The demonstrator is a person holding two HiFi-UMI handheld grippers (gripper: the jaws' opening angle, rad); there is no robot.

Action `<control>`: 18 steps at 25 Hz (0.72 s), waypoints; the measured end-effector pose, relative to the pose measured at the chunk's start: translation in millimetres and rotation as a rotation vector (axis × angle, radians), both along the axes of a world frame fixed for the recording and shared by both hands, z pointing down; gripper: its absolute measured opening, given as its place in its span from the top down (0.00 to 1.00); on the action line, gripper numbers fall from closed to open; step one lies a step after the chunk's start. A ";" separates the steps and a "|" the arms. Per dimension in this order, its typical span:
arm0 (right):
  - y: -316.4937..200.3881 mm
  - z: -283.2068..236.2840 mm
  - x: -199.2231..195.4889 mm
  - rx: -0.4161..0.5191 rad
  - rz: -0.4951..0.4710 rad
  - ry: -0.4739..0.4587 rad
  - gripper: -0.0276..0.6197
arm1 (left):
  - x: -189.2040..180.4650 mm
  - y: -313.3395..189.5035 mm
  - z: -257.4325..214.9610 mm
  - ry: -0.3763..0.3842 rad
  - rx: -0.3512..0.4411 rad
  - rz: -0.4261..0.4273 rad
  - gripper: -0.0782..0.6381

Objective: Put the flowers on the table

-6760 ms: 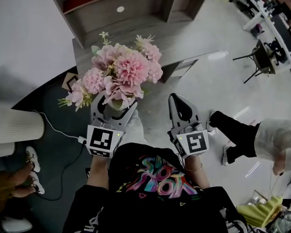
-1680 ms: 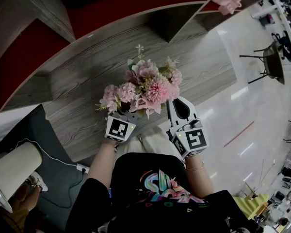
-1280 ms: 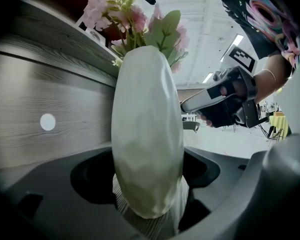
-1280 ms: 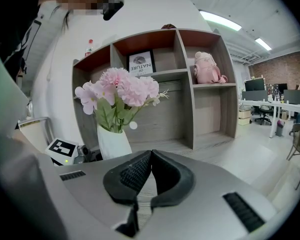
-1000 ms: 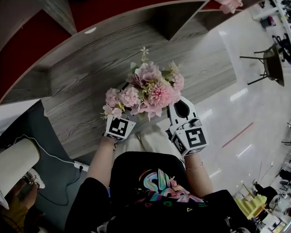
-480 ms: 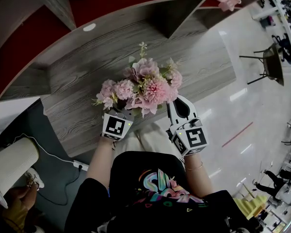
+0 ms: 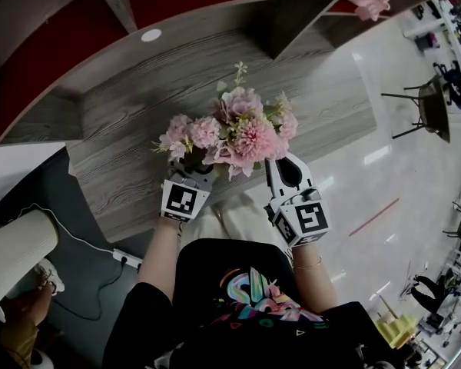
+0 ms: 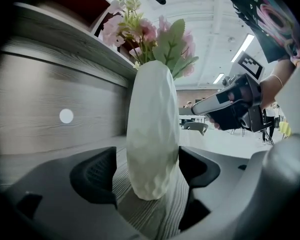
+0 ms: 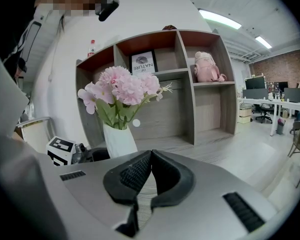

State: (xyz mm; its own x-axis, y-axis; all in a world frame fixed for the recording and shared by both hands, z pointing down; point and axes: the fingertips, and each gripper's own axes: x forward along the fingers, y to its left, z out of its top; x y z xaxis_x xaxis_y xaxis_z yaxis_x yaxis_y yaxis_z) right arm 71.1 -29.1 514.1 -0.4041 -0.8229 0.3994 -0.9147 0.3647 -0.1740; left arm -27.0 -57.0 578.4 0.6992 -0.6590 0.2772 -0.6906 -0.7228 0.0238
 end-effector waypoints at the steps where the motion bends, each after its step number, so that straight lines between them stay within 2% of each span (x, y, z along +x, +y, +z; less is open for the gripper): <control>1: 0.8 0.8 -1.0 0.000 -0.003 0.001 0.93 | -2.3 1.2 0.4 0.002 -0.003 -0.005 0.38; 14: 7.8 -5.6 -4.0 0.013 -0.019 0.024 0.93 | -24.6 18.6 -11.3 0.007 -0.008 -0.032 0.38; 18: 12.0 -14.1 -0.3 0.020 -0.021 0.036 0.93 | -32.9 22.8 -27.3 0.037 0.059 -0.041 0.38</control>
State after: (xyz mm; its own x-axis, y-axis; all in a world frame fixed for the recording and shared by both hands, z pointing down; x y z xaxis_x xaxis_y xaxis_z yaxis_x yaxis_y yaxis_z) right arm 70.8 -17.1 500.0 -0.4068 -0.8224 0.3977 -0.9125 0.3869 -0.1333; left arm -59.9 -34.2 551.1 0.6801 -0.7018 0.2120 -0.7193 -0.6946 0.0083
